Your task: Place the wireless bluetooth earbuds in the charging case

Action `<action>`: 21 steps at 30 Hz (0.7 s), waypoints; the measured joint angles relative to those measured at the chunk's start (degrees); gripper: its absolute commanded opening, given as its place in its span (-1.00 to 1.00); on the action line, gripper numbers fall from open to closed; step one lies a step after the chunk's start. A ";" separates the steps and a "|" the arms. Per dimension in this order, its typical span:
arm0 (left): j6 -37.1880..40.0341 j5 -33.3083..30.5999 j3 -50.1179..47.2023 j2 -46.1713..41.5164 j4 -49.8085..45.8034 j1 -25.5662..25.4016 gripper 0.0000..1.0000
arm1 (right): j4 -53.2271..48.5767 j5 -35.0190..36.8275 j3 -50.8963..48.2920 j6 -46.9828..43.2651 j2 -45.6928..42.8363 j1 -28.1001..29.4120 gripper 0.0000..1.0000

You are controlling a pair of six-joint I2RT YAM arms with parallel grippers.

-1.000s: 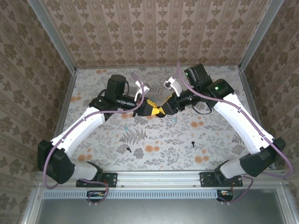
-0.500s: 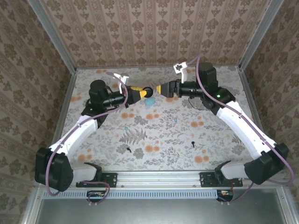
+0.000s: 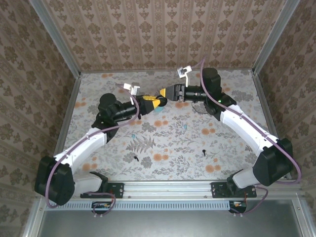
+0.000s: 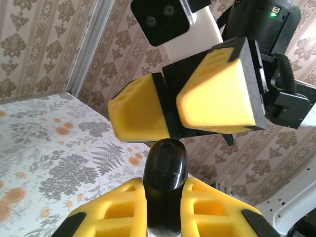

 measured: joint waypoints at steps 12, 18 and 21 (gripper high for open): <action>-7.02 -7.89 -4.31 -5.22 5.35 -0.98 -0.87 | 6.01 -0.04 -6.82 3.19 -6.51 0.72 0.08; -7.10 -9.01 -4.66 -5.84 6.38 -2.45 -0.87 | 6.51 -1.03 -6.86 4.66 -6.14 1.92 -0.22; -7.58 -9.29 -4.70 -5.73 6.60 -3.23 -0.87 | 6.64 -1.90 -6.78 5.09 -5.38 1.99 -0.47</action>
